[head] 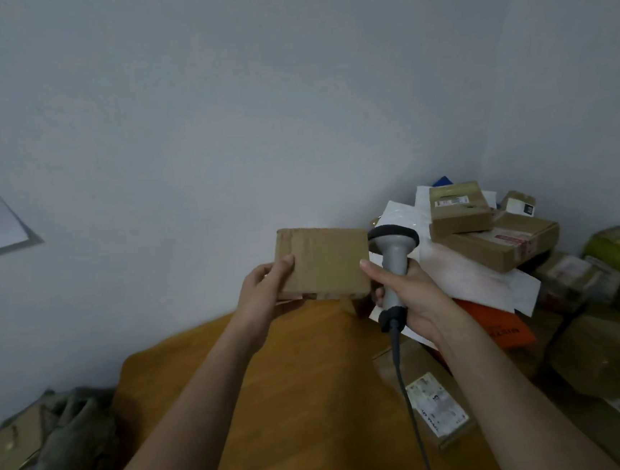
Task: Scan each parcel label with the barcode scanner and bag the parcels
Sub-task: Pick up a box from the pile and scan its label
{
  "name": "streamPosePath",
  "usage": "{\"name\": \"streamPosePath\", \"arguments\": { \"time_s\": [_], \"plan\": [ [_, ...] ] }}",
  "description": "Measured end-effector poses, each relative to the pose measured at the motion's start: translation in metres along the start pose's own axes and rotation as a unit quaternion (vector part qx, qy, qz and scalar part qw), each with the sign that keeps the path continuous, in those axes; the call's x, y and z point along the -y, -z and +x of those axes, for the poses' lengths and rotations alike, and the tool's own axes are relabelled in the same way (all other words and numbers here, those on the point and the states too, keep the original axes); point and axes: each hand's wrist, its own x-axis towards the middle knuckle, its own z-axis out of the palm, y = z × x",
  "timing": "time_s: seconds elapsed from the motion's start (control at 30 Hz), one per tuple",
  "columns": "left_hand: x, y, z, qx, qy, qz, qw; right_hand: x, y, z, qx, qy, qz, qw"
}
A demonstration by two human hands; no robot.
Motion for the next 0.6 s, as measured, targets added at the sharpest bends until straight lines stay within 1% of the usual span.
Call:
{"name": "streamPosePath", "arguments": {
  "time_s": [0.07,0.13,0.23,0.3,0.37,0.43,0.53,0.6],
  "plan": [
    [-0.002,0.008,-0.001,0.0,0.025,-0.033,0.999,-0.001,-0.007,-0.005,0.018,-0.005,-0.002,1.0],
    [-0.005,0.014,-0.004,0.011,0.023,-0.038,0.999,-0.002,-0.014,-0.008,0.026,-0.001,0.001,1.0],
    [-0.011,0.021,-0.01,0.059,0.036,-0.039,0.997,-0.003,-0.018,-0.01,0.001,0.005,0.009,1.0],
    [-0.011,0.024,-0.013,0.102,0.045,-0.011,0.994,-0.004,-0.019,-0.009,-0.028,-0.001,0.023,0.999],
    [-0.005,0.024,-0.012,0.123,0.051,0.039,0.99,-0.003,-0.018,-0.009,-0.049,-0.014,0.023,0.998],
    [0.001,0.023,-0.014,0.124,0.016,0.123,0.985,-0.001,-0.018,-0.01,-0.055,-0.034,0.001,0.998],
    [0.008,0.023,-0.014,0.13,-0.07,0.245,0.958,0.004,-0.016,-0.011,-0.056,-0.065,-0.064,0.994],
    [0.008,0.022,-0.018,0.133,-0.077,0.318,0.936,0.007,-0.014,-0.012,-0.07,-0.056,-0.117,0.989]
  ]
}}
